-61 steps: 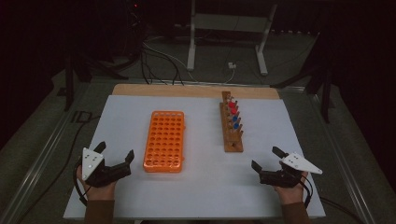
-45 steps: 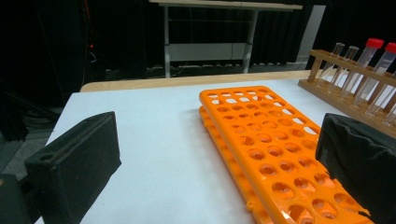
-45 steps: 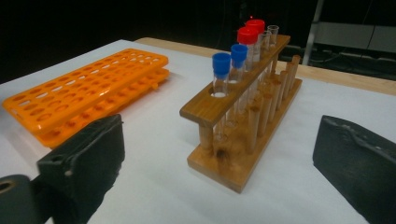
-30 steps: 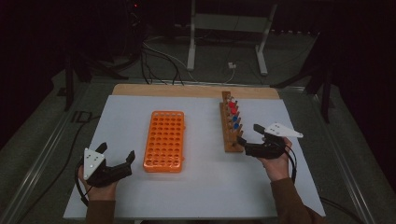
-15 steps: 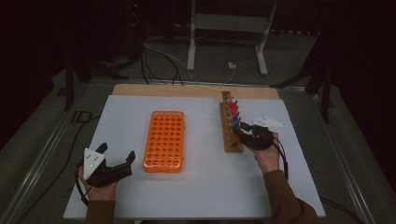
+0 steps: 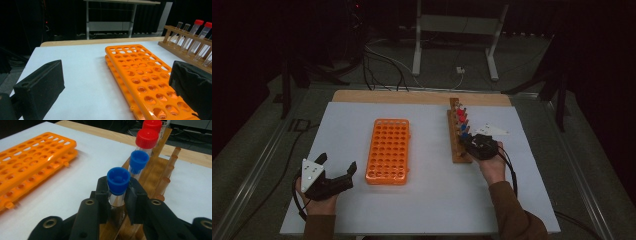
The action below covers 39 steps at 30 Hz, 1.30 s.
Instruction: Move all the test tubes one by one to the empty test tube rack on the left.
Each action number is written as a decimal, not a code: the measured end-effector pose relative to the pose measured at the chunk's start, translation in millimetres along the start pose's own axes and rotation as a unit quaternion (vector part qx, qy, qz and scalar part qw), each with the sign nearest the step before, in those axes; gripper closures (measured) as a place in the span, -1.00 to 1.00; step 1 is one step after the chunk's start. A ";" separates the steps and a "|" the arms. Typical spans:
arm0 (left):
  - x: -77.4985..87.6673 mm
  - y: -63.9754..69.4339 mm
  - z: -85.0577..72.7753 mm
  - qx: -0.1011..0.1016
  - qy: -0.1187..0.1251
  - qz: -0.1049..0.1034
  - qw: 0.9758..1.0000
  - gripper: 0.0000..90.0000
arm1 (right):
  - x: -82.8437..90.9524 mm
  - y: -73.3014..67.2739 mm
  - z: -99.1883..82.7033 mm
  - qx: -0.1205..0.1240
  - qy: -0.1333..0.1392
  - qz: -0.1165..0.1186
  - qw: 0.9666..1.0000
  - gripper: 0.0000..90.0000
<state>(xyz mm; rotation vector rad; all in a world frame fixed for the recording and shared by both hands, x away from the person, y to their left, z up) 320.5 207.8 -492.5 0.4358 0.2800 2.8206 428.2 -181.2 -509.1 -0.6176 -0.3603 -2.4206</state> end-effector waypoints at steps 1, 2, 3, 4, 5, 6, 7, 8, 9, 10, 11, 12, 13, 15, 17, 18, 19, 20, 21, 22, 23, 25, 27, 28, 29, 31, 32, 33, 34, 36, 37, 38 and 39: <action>-0.1 0.0 -0.1 0.000 0.000 0.000 1.000 -0.99 | -0.8 -0.4 -0.3 0.001 0.000 -0.001 1.000 0.68; -0.2 0.0 -0.1 0.000 0.000 -0.001 1.000 -0.99 | -1.1 -0.4 -0.2 0.001 0.000 -0.001 1.000 0.69; -0.3 0.2 -0.2 0.000 -0.001 -0.001 1.000 -0.99 | -1.1 -0.4 -0.2 0.001 0.000 -0.001 1.000 0.69; -0.3 0.2 -0.1 0.000 0.000 -0.002 1.000 -0.99 | -1.4 0.6 -0.1 0.001 -0.001 -0.008 1.000 0.70; -0.3 0.3 -0.1 0.000 -0.001 -0.002 1.000 -0.99 | -1.4 0.6 -0.1 0.001 -0.001 -0.008 1.000 0.70; -0.2 0.3 -0.1 -0.001 -0.001 -0.002 1.000 -0.99 | -1.3 0.6 0.0 0.000 0.000 -0.008 1.000 0.70; -0.2 0.3 -0.1 0.000 -0.001 -0.001 1.000 -0.99 | -1.0 0.2 0.1 0.000 0.000 -0.007 1.000 0.70; -0.2 0.2 -0.2 -0.001 -0.001 -0.001 1.000 -0.99 | -1.0 0.2 0.1 0.000 0.000 -0.007 1.000 0.70; -0.3 0.1 -0.2 0.000 -0.001 -0.001 1.000 -0.99 | -0.5 -0.3 0.8 0.001 0.001 -0.006 1.000 0.70; -0.3 0.0 -0.3 0.000 -0.001 -0.001 1.000 -0.99 | -0.5 -0.3 0.8 0.001 0.001 -0.006 1.000 0.70; -0.3 -0.1 -0.3 0.000 -0.001 -0.001 1.000 -0.99 | 0.1 -0.3 1.4 0.001 0.003 -0.006 1.000 0.70; -0.2 0.0 -0.3 0.000 -0.001 -0.001 1.000 -0.99 | 0.6 -0.5 2.2 0.000 0.005 -0.006 1.000 0.70; -0.2 0.1 -0.2 0.000 -0.001 -0.001 1.000 -0.99 | 1.6 -0.4 3.5 -0.001 0.007 -0.006 1.000 0.70; -0.2 0.3 -0.2 -0.001 -0.001 -0.001 1.000 -0.99 | 3.5 -0.3 5.7 0.000 0.010 -0.006 1.000 0.70; -0.3 0.3 -0.5 0.000 -0.002 0.000 1.000 -0.99 | 6.0 -0.1 8.7 0.000 0.014 -0.007 1.000 0.70; -0.3 0.3 -0.5 0.000 -0.001 0.000 1.000 -0.99 | 7.3 -0.2 10.3 0.000 0.016 -0.007 1.000 0.70; -0.2 0.3 -0.5 0.000 -0.001 0.000 1.000 -0.99 | 8.9 0.1 12.2 0.001 0.018 -0.008 1.000 0.70; -0.2 0.3 -0.5 -0.001 -0.001 0.000 1.000 -0.99 | 10.1 0.2 13.7 0.002 0.019 -0.008 1.000 0.70; -0.3 0.5 -0.6 0.000 -0.002 0.000 1.000 -0.99 | 11.0 0.0 15.0 0.001 0.021 -0.007 1.000 0.70; -0.3 0.6 -0.7 0.000 -0.002 -0.001 1.000 -0.99 | 12.7 0.0 16.9 0.001 0.022 -0.008 1.000 0.70; -0.4 0.7 -1.0 -0.001 -0.003 -0.001 1.000 -0.99 | 13.8 0.2 18.2 0.001 0.024 -0.008 1.000 0.70; -0.9 1.3 -1.4 -0.002 -0.004 -0.001 1.000 -0.99 | 17.0 0.4 21.8 0.002 0.028 -0.009 1.000 0.70; -1.1 1.7 -1.5 -0.002 -0.004 -0.001 1.000 -0.99 | 20.6 0.8 25.2 0.003 0.032 -0.009 0.999 0.70; -1.2 1.8 -1.6 -0.003 -0.004 -0.001 1.000 -0.99 | 22.4 1.2 26.8 0.004 0.034 -0.010 0.999 0.70; -1.3 1.9 -1.7 -0.003 -0.004 -0.001 1.000 -0.99 | 24.2 1.4 28.5 0.005 0.036 -0.009 0.999 0.70; -1.3 1.7 -1.9 -0.004 -0.005 -0.001 1.000 -0.99 | 27.6 2.2 31.7 0.006 0.040 -0.011 0.999 0.70; -1.2 1.7 -1.9 -0.004 -0.005 -0.001 1.000 -0.99 | 30.8 2.8 35.3 0.007 0.043 -0.011 0.999 0.70; -1.2 1.7 -1.9 -0.004 -0.005 -0.001 1.000 -0.99 | 30.8 2.8 35.3 0.007 0.043 -0.011 0.999 0.70; -1.2 1.7 -1.9 -0.004 -0.005 0.000 1.000 -0.99 | 32.9 2.9 37.8 0.008 0.046 -0.012 0.999 0.70; -1.2 2.0 -2.0 -0.004 -0.006 -0.001 1.000 -0.99 | 36.2 3.3 41.7 0.010 0.050 -0.013 0.999 0.70; -1.2 2.1 -2.1 -0.005 -0.006 -0.001 1.000 -0.99 | 38.1 3.6 43.9 0.012 0.053 -0.013 0.998 0.70; -1.4 2.4 -2.1 -0.006 -0.006 -0.001 1.000 -0.99 | 40.1 3.8 46.1 0.013 0.056 -0.014 0.998 0.70; -1.4 2.8 -2.2 -0.006 -0.006 -0.001 1.000 -0.99 | 42.1 4.1 48.2 0.013 0.060 -0.015 0.998 0.70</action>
Point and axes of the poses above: each handheld gripper's, and its own axes: x roughly backward along the jaws, z roughly out of its top, y roughly to its right, the point moved 9 cm from there along -x, roughly forward along the jaws, and after that the axes turned 10 degrees about x, right-handed, at the moved point
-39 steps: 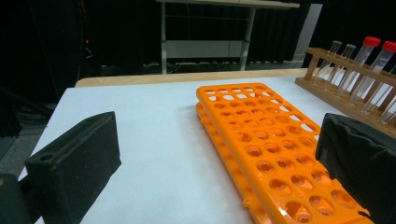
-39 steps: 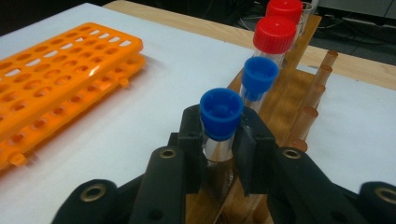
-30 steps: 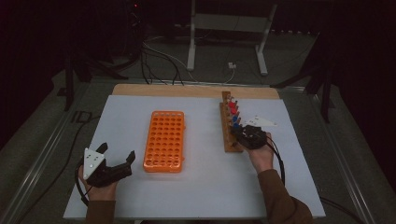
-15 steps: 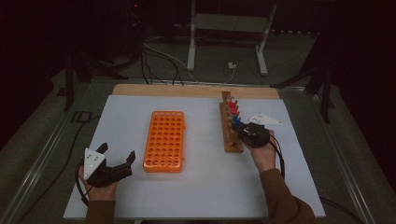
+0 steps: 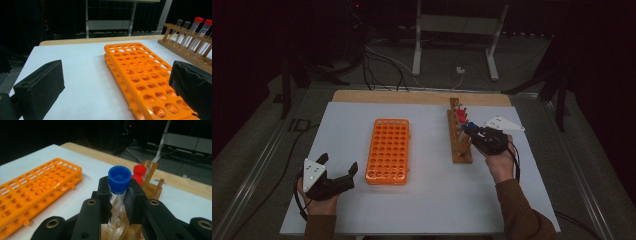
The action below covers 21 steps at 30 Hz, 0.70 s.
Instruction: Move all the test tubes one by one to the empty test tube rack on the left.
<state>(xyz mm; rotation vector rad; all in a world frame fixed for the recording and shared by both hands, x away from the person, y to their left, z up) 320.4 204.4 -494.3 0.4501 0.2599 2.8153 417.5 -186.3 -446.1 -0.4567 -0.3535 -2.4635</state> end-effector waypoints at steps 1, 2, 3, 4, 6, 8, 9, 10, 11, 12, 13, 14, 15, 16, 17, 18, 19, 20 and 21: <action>-0.2 0.5 -0.1 -0.001 0.000 0.000 1.000 -0.99 | 1.7 0.3 1.9 0.001 0.002 -0.001 1.000 0.70; -0.4 1.3 -0.3 -0.003 0.000 0.000 1.000 -0.99 | 3.1 0.6 3.6 0.002 0.005 -0.001 1.000 0.70; -0.5 1.8 -0.5 -0.005 -0.002 0.001 1.000 -0.99 | 4.9 1.0 5.4 0.002 0.007 -0.002 1.000 0.70; -0.8 3.0 -0.6 -0.006 -0.002 0.000 1.000 -0.99 | 5.9 1.1 6.2 0.002 0.009 -0.002 1.000 0.70; -1.6 6.7 -0.6 -0.007 -0.004 -0.005 1.000 -0.99 | 8.0 0.8 8.2 0.001 0.011 -0.001 1.000 0.70; -3.3 13.2 -0.4 -0.005 -0.008 -0.017 1.000 -0.99 | 9.3 -0.2 9.8 0.005 0.012 0.001 1.000 0.70; -4.5 17.4 0.0 -0.005 -0.011 -0.024 1.000 -0.99 | 9.6 -0.9 10.5 0.008 0.012 0.002 1.000 0.70; -5.8 22.1 0.6 -0.010 -0.014 -0.030 0.999 -0.99 | 10.0 -2.0 11.1 0.009 0.012 0.004 1.000 0.70; -7.4 27.1 1.7 -0.016 -0.017 -0.035 0.999 -0.99 | 10.3 -3.4 11.7 0.008 0.013 0.007 1.000 0.70; -9.0 32.0 3.5 -0.025 -0.019 -0.039 0.999 -0.99 | 10.4 -4.7 12.2 0.009 0.015 0.010 1.000 0.70; -10.6 37.1 6.2 -0.030 -0.020 -0.045 0.998 -0.99 | 10.6 -6.3 12.5 0.009 0.015 0.013 1.000 0.70; -12.1 42.6 9.4 -0.032 -0.019 -0.053 0.998 -0.99 | 10.6 -7.8 12.8 0.009 0.015 0.015 1.000 0.70; -13.9 48.0 12.5 -0.034 -0.018 -0.061 0.997 -0.99 | 10.6 -9.3 13.1 0.011 0.014 0.017 1.000 0.70; -16.0 53.4 14.8 -0.036 -0.020 -0.069 0.997 -0.99 | 10.6 -10.8 13.5 0.011 0.015 0.019 1.000 0.70; -18.6 58.6 17.0 -0.038 -0.021 -0.077 0.996 -0.99 | 10.6 -12.3 14.0 0.011 0.015 0.023 1.000 0.70; -21.6 64.0 18.6 -0.040 -0.023 -0.084 0.995 -0.99 | 10.6 -14.0 14.4 0.010 0.016 0.026 0.999 0.70; -24.7 69.1 20.1 -0.045 -0.024 -0.089 0.995 -0.99 | 10.5 -15.7 14.8 0.009 0.016 0.029 0.999 0.70; -28.3 74.0 21.4 -0.050 -0.025 -0.094 0.994 -0.99 | 10.2 -17.8 15.1 0.008 0.017 0.033 0.999 0.70; -31.8 79.1 22.0 -0.052 -0.028 -0.099 0.993 -0.99 | 9.5 -22.1 15.6 0.013 0.016 0.038 0.999 0.70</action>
Point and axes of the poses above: each handheld gripper's, and its own axes: x roughly backward along the jaws, z roughly out of its top, y roughly to its right, the point moved 9 cm from there along -x, roughly forward along the jaws, and after that the axes turned 10 degrees about x, right-handed, at the moved point
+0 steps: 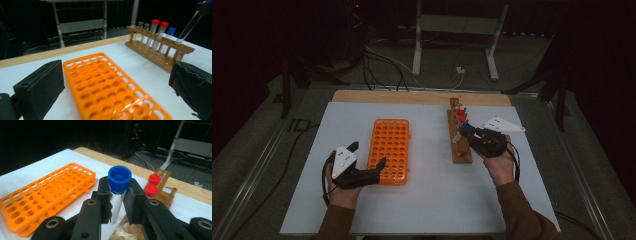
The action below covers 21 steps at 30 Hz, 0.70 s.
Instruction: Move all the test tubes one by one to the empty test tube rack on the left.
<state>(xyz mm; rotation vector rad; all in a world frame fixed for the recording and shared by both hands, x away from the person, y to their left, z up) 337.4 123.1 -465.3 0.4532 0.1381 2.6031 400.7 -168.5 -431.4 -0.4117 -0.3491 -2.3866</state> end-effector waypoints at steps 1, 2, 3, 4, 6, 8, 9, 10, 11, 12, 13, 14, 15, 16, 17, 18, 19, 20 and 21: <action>-4.4 4.1 1.4 -0.002 -0.003 -0.005 1.000 -0.99 | -0.7 -2.5 0.5 0.001 0.000 0.003 1.000 0.70; -9.0 8.1 2.8 -0.006 -0.004 -0.009 1.000 -0.99 | -0.7 -2.5 0.5 0.001 0.000 0.003 1.000 0.70; -13.7 12.2 4.1 -0.007 -0.005 -0.013 1.000 -0.99 | -1.4 -5.0 0.9 0.003 0.000 0.007 1.000 0.70; -18.2 16.5 5.3 -0.009 -0.007 -0.018 1.000 -0.99 | -2.3 -7.5 1.5 0.004 0.000 0.009 1.000 0.70; -27.0 25.9 8.1 -0.009 -0.008 -0.032 0.999 -0.99 | -4.6 -15.6 3.4 0.008 0.001 0.019 1.000 0.70; -34.8 36.4 10.0 0.001 -0.012 -0.050 0.999 -0.99 | -5.3 -18.3 4.1 0.009 0.001 0.022 1.000 0.70; -38.7 42.5 10.5 0.009 -0.014 -0.061 0.998 -0.99 | -5.8 -21.2 4.7 0.008 0.001 0.026 1.000 0.70; -42.5 48.6 10.7 0.011 -0.015 -0.070 0.997 -0.99 | -6.6 -24.1 5.4 0.006 0.003 0.031 0.999 0.70; -46.6 55.2 10.2 0.012 -0.016 -0.075 0.997 -0.99 | -8.8 -29.8 6.5 0.003 0.004 0.042 0.999 0.70; -52.0 62.9 8.7 0.005 -0.024 -0.080 0.997 -0.99 | -8.8 -29.8 6.5 0.003 0.004 0.042 0.999 0.70; -56.4 69.0 7.5 -0.001 -0.029 -0.082 0.996 -0.99 | -10.8 -33.2 6.6 0.004 0.003 0.047 0.999 0.70; -59.5 73.4 6.6 -0.005 -0.033 -0.084 0.996 -0.97 | -12.3 -36.2 6.5 0.004 0.002 0.051 0.999 0.70; -63.4 78.8 5.7 -0.011 -0.036 -0.085 0.996 -0.93 | -14.4 -41.6 6.6 0.003 0.001 0.059 0.998 0.70; -66.8 84.4 5.1 -0.015 -0.040 -0.091 0.995 -0.91 | -15.4 -44.4 6.8 0.004 0.001 0.063 0.998 0.70; -69.9 89.4 4.4 -0.018 -0.043 -0.096 0.994 -0.89 | -16.3 -47.4 6.9 0.006 0.000 0.066 0.998 0.70; -73.4 95.6 3.9 -0.017 -0.045 -0.104 0.993 -0.87 | -17.6 -51.1 7.0 0.009 0.000 0.070 0.998 0.70; -76.0 99.7 3.4 -0.019 -0.048 -0.107 0.993 -0.87 | -17.6 -51.1 7.0 0.009 0.000 0.070 0.998 0.70; -77.8 102.4 3.1 -0.023 -0.049 -0.108 0.993 -0.86 | -18.5 -54.0 7.1 0.010 -0.001 0.073 0.997 0.70; -80.0 106.1 2.7 -0.026 -0.051 -0.109 0.992 -0.85 | -19.1 -56.1 7.2 0.010 -0.002 0.076 0.997 0.70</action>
Point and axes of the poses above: each handheld gripper's, and its own axes: x roughly backward along the jaws, z roughly out of its top, y roughly to its right, the point moved 9 cm from there along -x, roughly forward along the jaws, and after that the axes turned 10 degrees about x, right-handed, at the moved point
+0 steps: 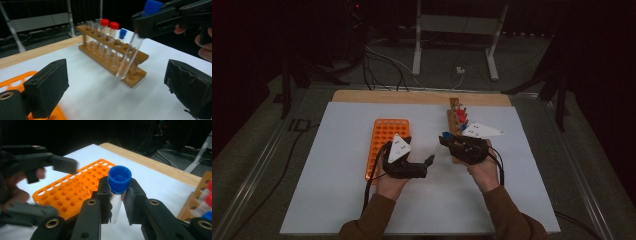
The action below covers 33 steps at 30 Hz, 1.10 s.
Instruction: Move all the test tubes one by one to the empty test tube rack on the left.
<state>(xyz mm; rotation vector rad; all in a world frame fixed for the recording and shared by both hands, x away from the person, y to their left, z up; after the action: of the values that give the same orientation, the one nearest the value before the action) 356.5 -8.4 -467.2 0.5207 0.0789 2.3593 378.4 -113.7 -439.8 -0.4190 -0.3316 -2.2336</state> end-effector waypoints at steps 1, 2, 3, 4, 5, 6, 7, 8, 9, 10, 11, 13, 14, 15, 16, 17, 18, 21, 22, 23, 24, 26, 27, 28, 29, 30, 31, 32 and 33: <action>-2.7 2.6 0.1 -0.004 -0.002 0.001 1.000 -0.84 | -1.2 -2.1 0.1 0.003 -0.001 0.003 1.000 0.70; -5.0 5.2 0.1 -0.009 -0.005 0.001 1.000 -0.78 | -3.2 -6.0 0.6 0.004 -0.002 0.008 1.000 0.70; -6.6 7.4 0.6 -0.015 -0.006 0.002 1.000 -0.68 | -4.1 -7.9 0.8 0.005 -0.003 0.011 1.000 0.70; -8.3 10.6 0.9 -0.024 -0.008 0.001 1.000 -0.56 | -4.1 -7.9 0.8 0.005 -0.003 0.011 1.000 0.70; -9.4 12.2 0.8 -0.029 -0.011 0.000 1.000 -0.45 | -5.6 -10.7 1.1 0.007 -0.004 0.014 1.000 0.70; -11.7 15.0 0.8 -0.042 -0.014 0.005 0.999 -0.35 | -6.2 -12.0 1.2 0.006 -0.004 0.017 1.000 0.70; -11.7 15.0 0.8 -0.042 -0.014 0.005 0.999 -0.24 | -6.8 -13.1 1.3 0.006 -0.004 0.018 1.000 0.70; -14.2 15.0 0.1 -0.046 -0.019 0.008 0.999 -0.14 | -7.1 -14.1 1.3 0.006 -0.004 0.020 1.000 0.70; -14.2 15.0 0.1 -0.046 -0.019 0.008 0.999 -0.07 | -7.5 -15.2 1.4 0.005 -0.004 0.022 1.000 0.70; -15.6 14.4 -0.2 -0.047 -0.019 0.010 0.999 0.00 | -7.8 -16.4 1.7 0.005 -0.003 0.024 1.000 0.70; -16.4 14.2 -0.8 -0.047 -0.021 0.010 0.999 0.11 | -8.1 -16.9 1.9 0.006 -0.003 0.025 1.000 0.70; -19.0 13.4 -3.3 -0.054 -0.029 0.007 0.998 0.31 | -8.5 -18.5 2.1 0.006 -0.003 0.027 1.000 0.70; -19.0 13.4 -3.3 -0.054 -0.029 0.007 0.998 0.39 | -8.5 -18.5 2.1 0.006 -0.003 0.027 1.000 0.70; -19.9 12.7 -4.4 -0.059 -0.033 0.006 0.998 0.47 | -9.1 -19.2 1.8 0.007 -0.004 0.029 1.000 0.70; -19.9 12.7 -4.4 -0.059 -0.033 0.006 0.998 0.53 | -9.5 -19.4 1.6 0.007 -0.005 0.029 1.000 0.70; -20.1 12.5 -4.4 -0.057 -0.032 0.005 0.998 0.58 | -9.7 -19.5 1.1 0.007 -0.006 0.029 1.000 0.70; -20.1 12.1 -4.3 -0.056 -0.032 0.005 0.998 0.61 | -10.0 -19.3 0.7 0.008 -0.006 0.030 1.000 0.70; -21.0 12.3 -4.8 -0.051 -0.032 -0.004 0.998 0.67 | -10.0 -19.5 -0.5 0.009 -0.007 0.030 0.999 0.70; -21.5 12.9 -5.7 -0.051 -0.034 -0.006 0.998 0.67 | -9.9 -19.2 -1.2 0.009 -0.008 0.031 0.999 0.70; -21.7 13.5 -6.1 -0.050 -0.035 -0.008 0.998 0.67 | -9.9 -19.2 -1.2 0.009 -0.008 0.031 0.999 0.70; -22.6 14.1 -6.3 -0.049 -0.034 -0.010 0.998 0.69 | -9.7 -18.6 -1.8 0.010 -0.008 0.031 0.999 0.70; -23.6 14.2 -6.1 -0.047 -0.033 -0.013 0.998 0.70 | -9.3 -17.7 -2.3 0.007 -0.009 0.031 0.999 0.69; -23.6 14.2 -6.1 -0.047 -0.033 -0.013 0.998 0.70 | -8.9 -17.3 -2.1 0.005 -0.006 0.033 0.999 0.60; -24.2 13.4 -6.1 -0.043 -0.033 -0.013 0.998 0.70 | -8.0 -16.9 -1.4 0.001 -0.001 0.035 0.999 0.49; -24.4 10.5 -6.1 -0.041 -0.034 -0.010 0.999 0.70 | -7.4 -16.1 -1.3 0.001 0.001 0.034 0.999 0.40; -24.6 7.9 -5.9 -0.037 -0.033 -0.008 0.999 0.70 | -6.1 -15.1 -1.0 -0.002 0.003 0.034 0.999 0.31; -24.4 5.3 -5.8 -0.036 -0.033 -0.006 0.999 0.70 | -4.3 -13.8 -1.2 -0.007 0.007 0.036 0.999 0.25; -24.4 5.3 -5.8 -0.036 -0.033 -0.006 0.999 0.70 | -3.0 -11.8 -1.8 -0.010 0.008 0.034 0.999 0.21; -24.1 2.8 -5.7 -0.033 -0.033 -0.004 0.999 0.70 | -1.3 -9.5 -3.1 -0.013 0.007 0.031 0.999 0.17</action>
<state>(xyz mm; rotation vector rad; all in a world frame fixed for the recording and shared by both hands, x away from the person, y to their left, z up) 368.6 -25.9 -480.2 0.5642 -0.0257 2.3264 371.3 -107.9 -444.1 -0.4205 -0.2793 -2.1820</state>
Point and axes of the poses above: each handheld gripper's, and its own axes: x roughly backward along the jaws, z roughly out of its top, y roughly to its right, the point moved 9 cm from there along -x, roughly forward along the jaws, and after that the axes turned 10 degrees about x, right-handed, at the moved point
